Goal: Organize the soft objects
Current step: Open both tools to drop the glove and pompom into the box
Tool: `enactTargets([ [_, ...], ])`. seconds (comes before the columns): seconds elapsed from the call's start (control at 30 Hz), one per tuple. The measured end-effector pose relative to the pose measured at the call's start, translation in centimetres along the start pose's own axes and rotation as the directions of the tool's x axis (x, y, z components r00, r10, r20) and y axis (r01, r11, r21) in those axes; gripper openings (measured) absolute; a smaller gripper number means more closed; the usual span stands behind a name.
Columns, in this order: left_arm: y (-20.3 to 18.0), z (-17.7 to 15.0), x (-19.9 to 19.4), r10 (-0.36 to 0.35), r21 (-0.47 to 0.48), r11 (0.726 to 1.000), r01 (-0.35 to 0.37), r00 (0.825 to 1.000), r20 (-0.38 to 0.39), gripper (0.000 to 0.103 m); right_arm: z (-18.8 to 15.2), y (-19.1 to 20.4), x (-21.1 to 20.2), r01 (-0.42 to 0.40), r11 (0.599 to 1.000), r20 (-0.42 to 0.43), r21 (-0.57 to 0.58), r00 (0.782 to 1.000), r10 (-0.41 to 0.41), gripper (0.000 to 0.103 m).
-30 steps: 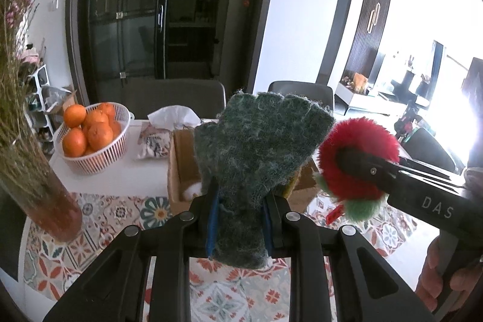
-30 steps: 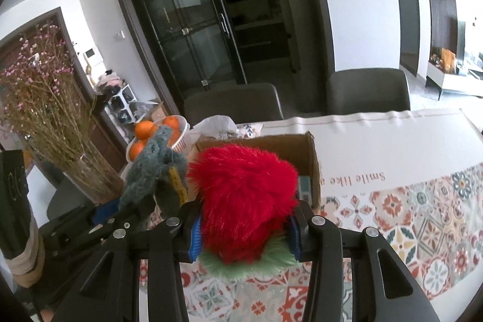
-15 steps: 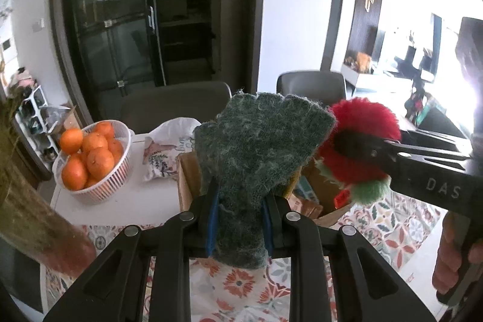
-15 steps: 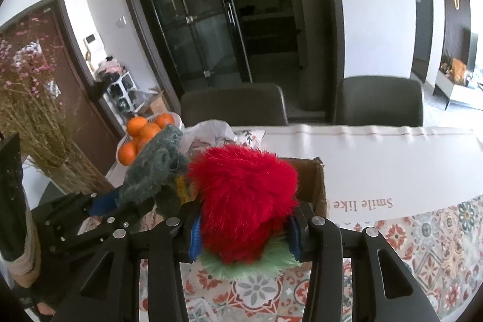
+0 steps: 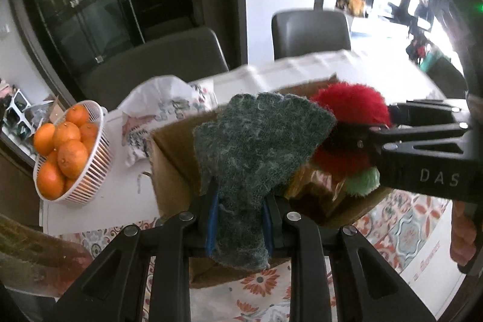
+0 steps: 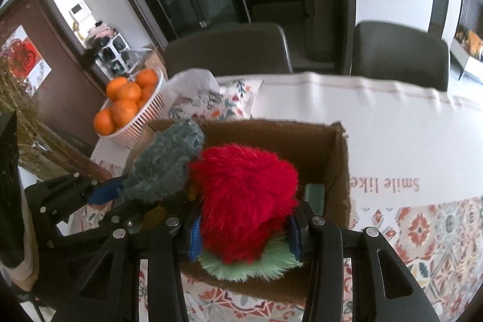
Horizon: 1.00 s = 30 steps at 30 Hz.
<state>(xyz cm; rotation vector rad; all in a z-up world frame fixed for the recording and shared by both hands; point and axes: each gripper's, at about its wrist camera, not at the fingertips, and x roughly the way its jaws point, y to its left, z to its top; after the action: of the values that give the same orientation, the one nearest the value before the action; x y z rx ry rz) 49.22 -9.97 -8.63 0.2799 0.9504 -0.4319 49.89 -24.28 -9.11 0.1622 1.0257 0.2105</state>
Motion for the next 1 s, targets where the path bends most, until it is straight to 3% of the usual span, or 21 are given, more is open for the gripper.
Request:
enactTargets([
  [0.2, 0.0, -0.3, 2.3, -0.014, -0.007, 1.000, 0.014, 0.997, -0.076, 0.034, -0.3, -0.9, 2.8, -0.010, 1.000, -0.081, 0.020, 0.997, 0.012, 0.049],
  [0.27, 0.0, -0.3, 2.6, -0.014, -0.018, 1.000, 0.012, 0.995, -0.101, 0.046, -0.2, -1.1, 3.5, -0.007, 1.000, -0.112, 0.030, 0.994, 0.010, 0.057],
  [0.33, 0.0, -0.5, 2.6, -0.014, -0.031, 0.999, 0.010, 0.994, -0.111, 0.057, -0.2, -1.0, 3.3, -0.002, 1.000, -0.102, 0.024, 0.995, 0.004, 0.065],
  [0.47, -0.2, -0.7, 1.6, 0.005, -0.034, 0.999, -0.009, 0.994, -0.107, 0.063, -0.2, -0.8, 2.4, 0.016, 1.000, -0.082, 0.027, 0.997, -0.013, 0.070],
  [0.7, 0.4, -2.3, -2.3, 0.060, -0.101, 0.993, -0.065, 0.997, -0.054, 0.073, -1.6, -0.1, -1.6, 0.128, 0.990, -0.011, 0.054, 0.992, -0.128, 0.070],
  [0.83, 0.3, -4.0, -5.6, 0.111, -0.132, 0.985, -0.109, 0.994, 0.009, 0.078, -3.6, 1.3, -4.9, 0.191, 0.980, 0.059, 0.049, 0.979, -0.194, 0.073],
  [1.0, 0.2, -6.2, -9.4, 0.133, -0.171, 0.979, -0.115, 0.987, 0.096, 0.083, -6.7, 3.0, -9.0, 0.233, 0.970, 0.148, 0.068, 0.959, -0.241, 0.077],
])
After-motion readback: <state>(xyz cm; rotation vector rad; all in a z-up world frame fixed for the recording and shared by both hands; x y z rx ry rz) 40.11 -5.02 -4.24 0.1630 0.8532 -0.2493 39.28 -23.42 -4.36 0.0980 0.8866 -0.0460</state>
